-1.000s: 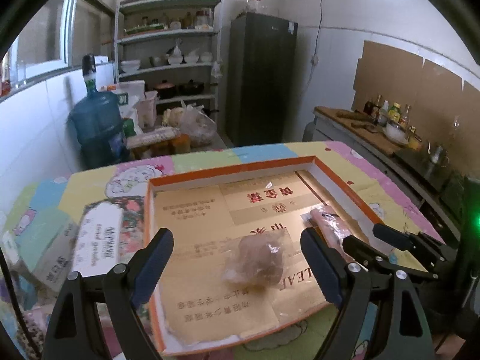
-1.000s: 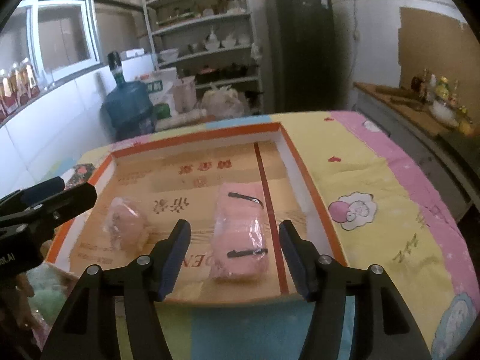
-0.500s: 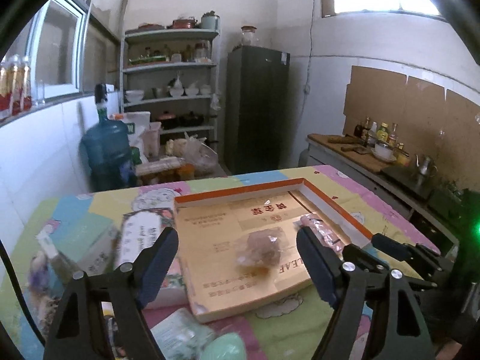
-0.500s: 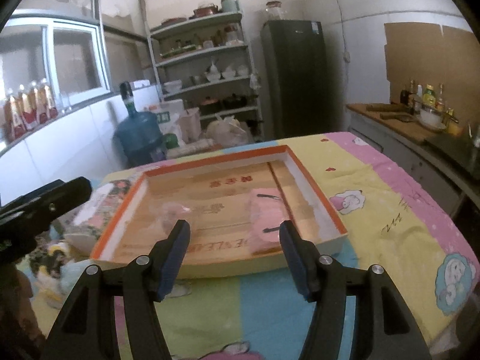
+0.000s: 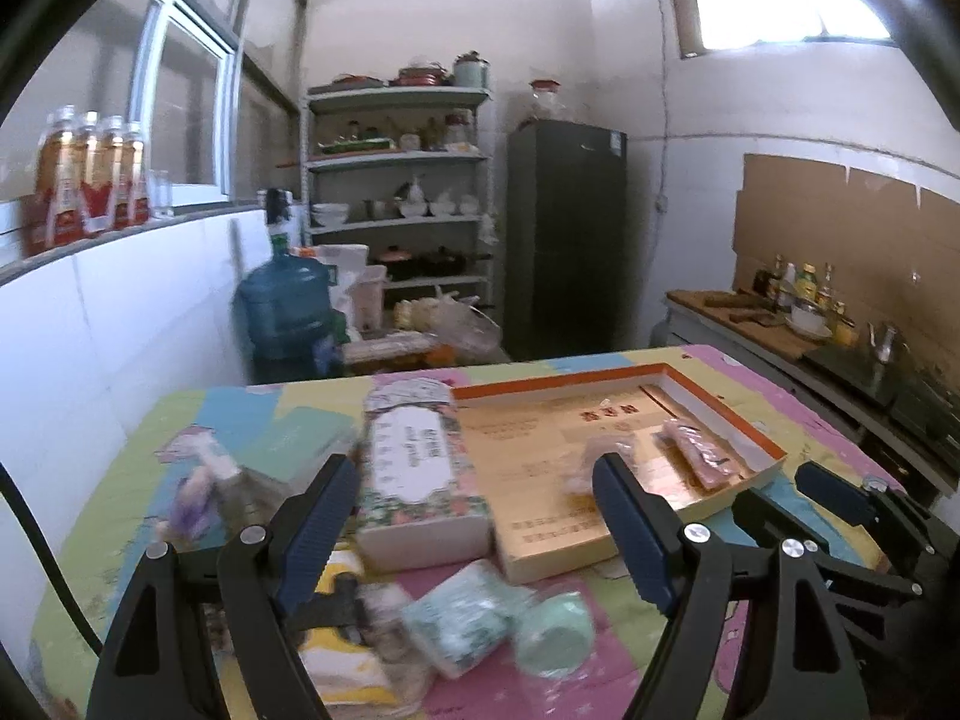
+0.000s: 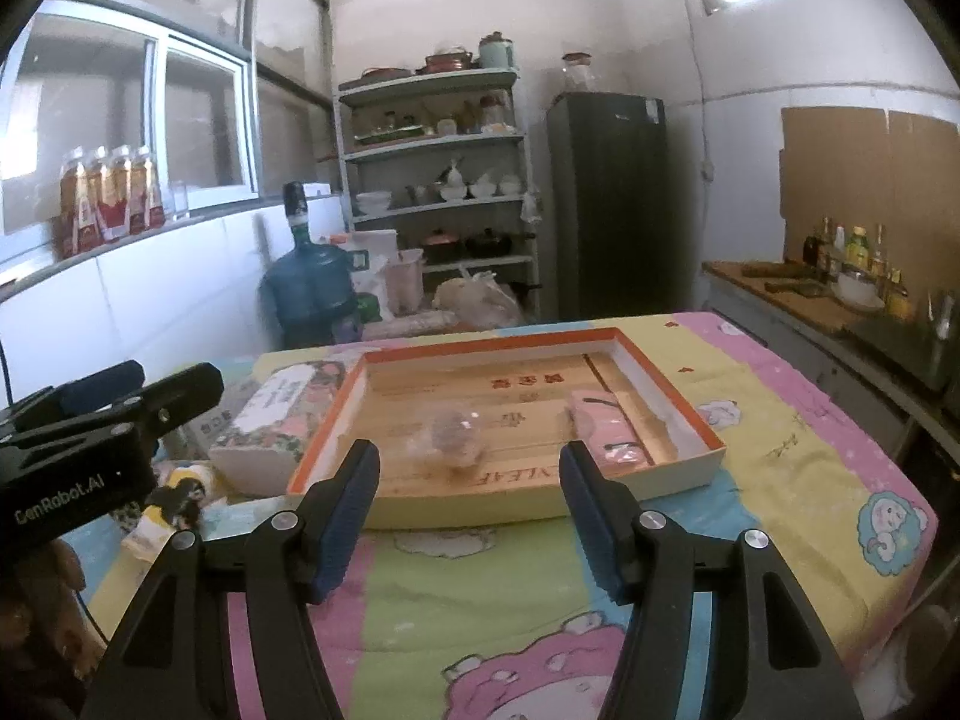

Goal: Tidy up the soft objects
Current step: 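Withdraw both grippers from the tray back toward the pile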

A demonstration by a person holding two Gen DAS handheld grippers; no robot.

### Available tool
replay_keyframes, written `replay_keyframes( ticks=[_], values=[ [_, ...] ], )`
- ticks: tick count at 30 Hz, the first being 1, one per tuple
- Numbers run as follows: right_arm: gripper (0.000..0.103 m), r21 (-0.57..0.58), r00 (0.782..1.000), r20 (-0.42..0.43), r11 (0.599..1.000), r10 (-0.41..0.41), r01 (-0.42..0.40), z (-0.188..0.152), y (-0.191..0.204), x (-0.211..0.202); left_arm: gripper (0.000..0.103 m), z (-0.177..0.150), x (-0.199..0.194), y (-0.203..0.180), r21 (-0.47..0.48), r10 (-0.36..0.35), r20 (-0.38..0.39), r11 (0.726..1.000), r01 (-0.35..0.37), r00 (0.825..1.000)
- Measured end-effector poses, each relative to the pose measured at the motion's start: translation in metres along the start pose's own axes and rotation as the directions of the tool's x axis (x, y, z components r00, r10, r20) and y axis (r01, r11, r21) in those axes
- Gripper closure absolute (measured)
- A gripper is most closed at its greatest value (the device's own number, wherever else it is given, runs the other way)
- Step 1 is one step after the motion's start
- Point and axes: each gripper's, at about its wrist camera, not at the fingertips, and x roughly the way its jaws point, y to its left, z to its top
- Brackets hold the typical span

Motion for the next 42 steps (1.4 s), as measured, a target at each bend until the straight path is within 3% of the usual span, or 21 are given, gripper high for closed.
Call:
replay_keyframes(
  ticks=[24, 36, 42],
  values=[
    [0.038, -0.067, 0.994, 0.018, 0.992, 0.107, -0.105, -0.017, 0.089, -0.030, 0.022, -0.042, -0.068, 0.092, -0.091, 0.121, 0.054, 0.989, -0.116, 0.991],
    [0.039, -0.078, 0.985, -0.050, 0.982, 0.167, -0.171, -0.045, 0.115, -0.015, 0.022, -0.076, -0.079, 0.142, -0.156, 0.162, 0.042, 0.976, -0.154, 0.986],
    [0.039, -0.105, 0.964, -0.097, 0.961, 0.246, -0.256, -0.055, 0.138, -0.002, 0.022, -0.088, -0.073, 0.162, -0.194, 0.181, 0.018, 0.965, -0.174, 0.983]
  ],
)
